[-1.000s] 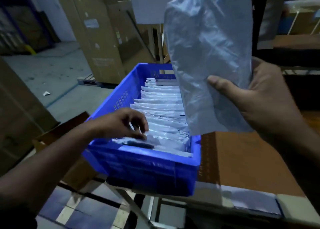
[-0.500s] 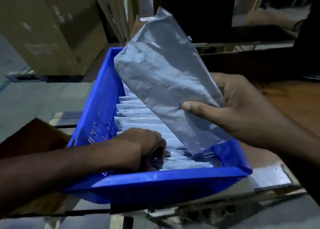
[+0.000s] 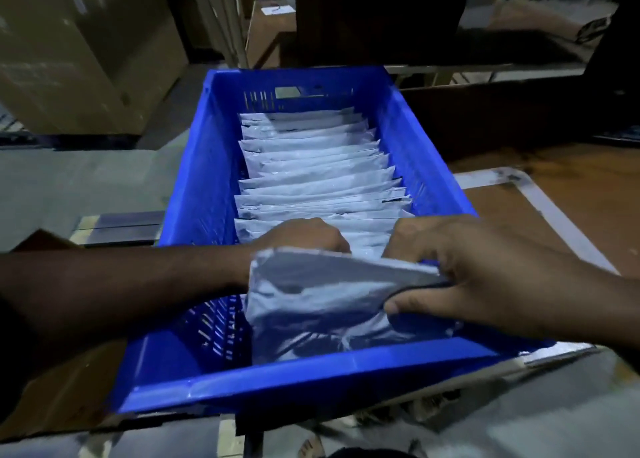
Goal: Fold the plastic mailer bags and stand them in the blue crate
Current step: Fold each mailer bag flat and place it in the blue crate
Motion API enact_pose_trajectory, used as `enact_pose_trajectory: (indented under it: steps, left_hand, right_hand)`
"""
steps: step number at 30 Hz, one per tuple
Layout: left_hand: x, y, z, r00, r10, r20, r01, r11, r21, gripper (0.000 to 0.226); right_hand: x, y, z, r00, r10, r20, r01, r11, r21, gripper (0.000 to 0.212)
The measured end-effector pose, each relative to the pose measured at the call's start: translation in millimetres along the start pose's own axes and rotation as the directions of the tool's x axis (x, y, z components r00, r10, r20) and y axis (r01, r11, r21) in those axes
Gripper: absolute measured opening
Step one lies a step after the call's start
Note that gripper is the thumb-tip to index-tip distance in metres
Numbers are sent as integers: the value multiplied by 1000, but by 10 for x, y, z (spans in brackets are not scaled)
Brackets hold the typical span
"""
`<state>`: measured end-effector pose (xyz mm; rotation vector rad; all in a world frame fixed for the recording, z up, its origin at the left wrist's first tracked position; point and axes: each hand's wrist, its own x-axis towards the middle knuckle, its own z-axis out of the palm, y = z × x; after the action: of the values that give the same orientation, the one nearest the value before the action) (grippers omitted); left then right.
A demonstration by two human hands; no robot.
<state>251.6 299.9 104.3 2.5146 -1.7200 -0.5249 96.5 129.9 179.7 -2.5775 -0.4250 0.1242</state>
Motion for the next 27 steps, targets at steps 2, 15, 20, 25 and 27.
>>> enact_pose_trajectory:
  steps: [2, 15, 20, 25, 27]
  left_hand:
    - [6, 36, -23, 999, -27, -29, 27, 1000, 0, 6]
    - [-41, 113, -2, 993, 1, -119, 7, 998, 67, 21]
    - [-76, 138, 1, 993, -39, -113, 43, 998, 37, 27]
    - [-169, 210, -34, 999, -28, -22, 28, 999, -18, 29]
    - [-236, 221, -72, 999, -34, 12, 35, 996, -77, 31]
  right_hand:
    - [93, -22, 94, 993, 18, 119, -13, 999, -45, 18]
    - [401, 108, 509, 904, 86, 420, 107, 903, -417, 30]
    - [288, 192, 267, 897, 152, 415, 0, 939, -343, 32]
    - [217, 258, 324, 892, 154, 425, 73, 879, -471, 24]
    - [236, 265, 385, 894, 149, 422, 93, 861, -500, 28]
